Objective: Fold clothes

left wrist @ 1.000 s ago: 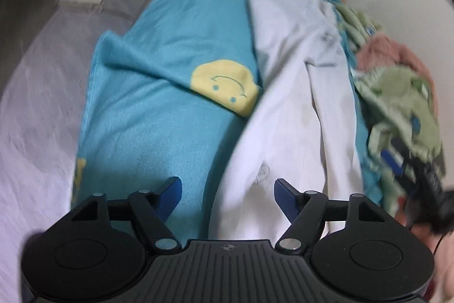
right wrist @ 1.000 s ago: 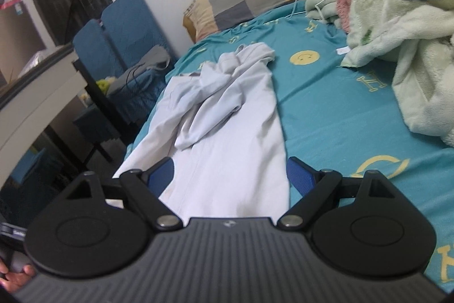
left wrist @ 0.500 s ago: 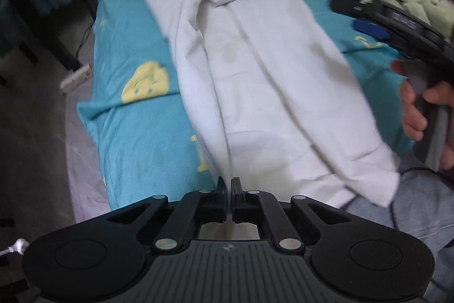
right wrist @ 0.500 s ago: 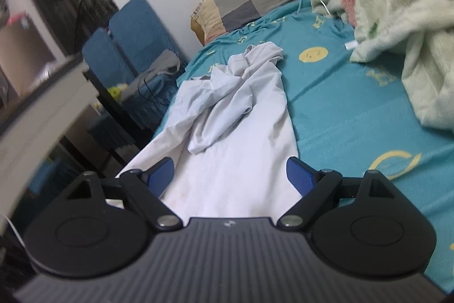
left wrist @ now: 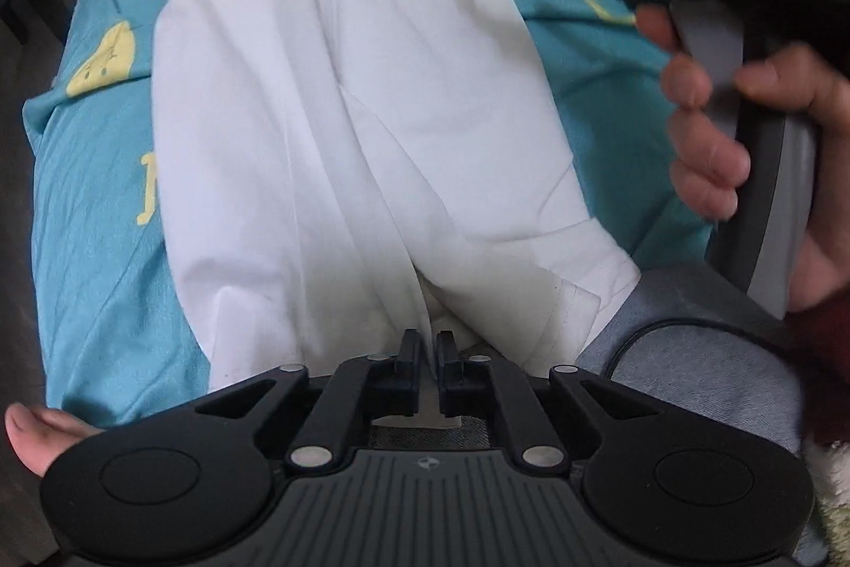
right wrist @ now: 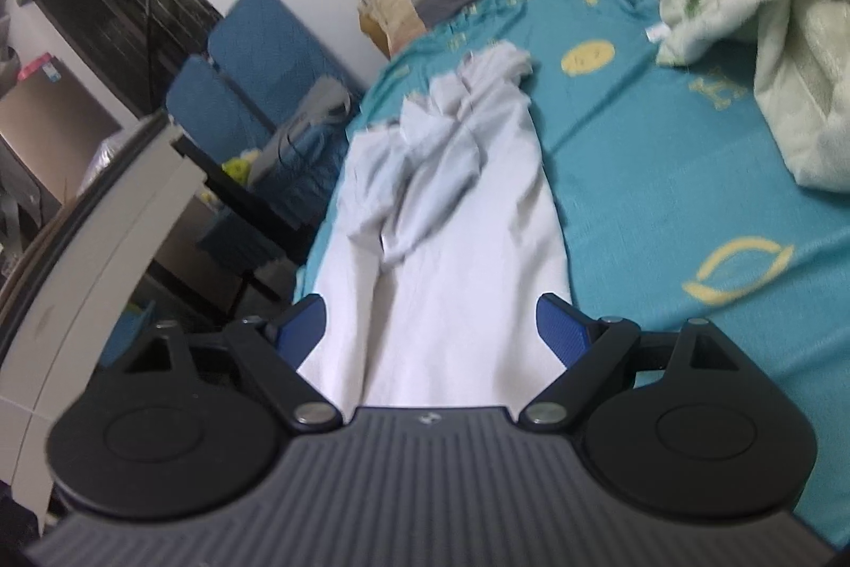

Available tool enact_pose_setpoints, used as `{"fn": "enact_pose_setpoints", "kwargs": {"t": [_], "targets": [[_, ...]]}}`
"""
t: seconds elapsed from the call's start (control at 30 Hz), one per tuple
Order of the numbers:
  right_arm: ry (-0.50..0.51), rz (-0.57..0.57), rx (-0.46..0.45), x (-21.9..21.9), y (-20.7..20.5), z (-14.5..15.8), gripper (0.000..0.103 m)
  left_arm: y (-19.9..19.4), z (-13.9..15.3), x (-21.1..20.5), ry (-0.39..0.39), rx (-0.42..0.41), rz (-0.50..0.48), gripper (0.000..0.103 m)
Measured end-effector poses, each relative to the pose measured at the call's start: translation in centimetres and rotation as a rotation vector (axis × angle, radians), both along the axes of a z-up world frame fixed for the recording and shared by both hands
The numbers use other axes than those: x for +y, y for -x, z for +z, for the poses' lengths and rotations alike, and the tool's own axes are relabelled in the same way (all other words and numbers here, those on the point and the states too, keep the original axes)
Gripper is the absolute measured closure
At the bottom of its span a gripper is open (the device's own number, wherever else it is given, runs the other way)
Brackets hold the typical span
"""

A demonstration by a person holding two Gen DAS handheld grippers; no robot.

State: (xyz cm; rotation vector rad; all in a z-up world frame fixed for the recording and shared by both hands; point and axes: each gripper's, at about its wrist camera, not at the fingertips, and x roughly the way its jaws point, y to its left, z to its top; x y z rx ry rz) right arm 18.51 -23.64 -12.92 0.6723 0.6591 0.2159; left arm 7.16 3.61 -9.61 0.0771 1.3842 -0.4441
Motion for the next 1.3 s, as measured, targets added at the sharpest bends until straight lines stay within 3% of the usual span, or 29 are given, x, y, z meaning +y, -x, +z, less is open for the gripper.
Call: {"fn": "enact_pose_setpoints", "kwargs": {"t": [0.03, 0.2, 0.23, 0.3, 0.37, 0.5, 0.7, 0.8, 0.87, 0.9, 0.97, 1.03, 1.1, 1.2, 1.3], "targets": [[-0.008, 0.007, 0.015, -0.2, 0.0, -0.1, 0.015, -0.2, 0.6, 1.1, 0.036, -0.012, 0.04, 0.079], [0.042, 0.05, 0.12, -0.4, 0.5, -0.7, 0.015, -2.3, 1.7, 6.7, 0.175, -0.1, 0.27, 0.038], [0.057, 0.067, 0.142, -0.3, 0.8, -0.8, 0.015, -2.9, 1.6, 7.7, 0.199, -0.109, 0.314, 0.036], [0.097, 0.104, 0.186, -0.2, 1.6, -1.0, 0.016, -4.0, 0.4, 8.8, 0.165, -0.114, 0.394, 0.035], [0.126, 0.111, 0.233, -0.3, 2.8, -1.6, 0.016, -5.1, -1.1, 9.8, 0.157, -0.073, 0.458, 0.035], [0.095, 0.083, 0.287, -1.0, 4.2, -2.2, 0.016, -6.1, -3.2, 9.4, 0.124, -0.07, 0.468, 0.031], [0.071, 0.208, 0.382, 1.4, 4.6, -2.9, 0.023, -4.9, -3.3, 7.0, 0.077, -0.071, 0.328, 0.026], [0.087, 0.286, 0.451, 3.3, 5.8, -3.2, 0.023, -4.1, -3.4, 6.4, 0.101, 0.002, 0.265, 0.031], [0.14, 0.325, 0.464, 4.6, 7.1, -2.9, 0.025, -3.6, -3.4, 6.3, 0.103, 0.045, 0.237, 0.042], [0.18, 0.344, 0.465, 5.4, 7.7, -2.7, 0.031, -3.4, -3.4, 6.1, 0.1, 0.065, 0.225, 0.051], [0.29, 0.387, 0.454, 7.1, 8.9, -2.3, 0.041, -2.8, -3.2, 5.5, 0.057, 0.072, 0.181, 0.056], [0.406, 0.415, 0.43, 8.5, 9.8, -1.6, 0.074, -2.1, -2.6, 4.7, 0.021, 0.054, 0.122, 0.064], [0.502, 0.428, 0.399, 9.5, 10.9, -0.9, 0.09, -1.3, -1.9, 4.3, 0.008, 0.034, 0.09, 0.086], [0.495, 0.387, 0.347, 8.4, 12.2, 0.7, 0.095, -0.3, -0.3, 4.8, 0.021, -0.007, 0.092, 0.093], [0.448, 0.34, 0.287, 6.7, 13.2, 2.9, 0.096, 0.6, 2.2, 6.3, 0.095, -0.056, 0.137, 0.094]]}}
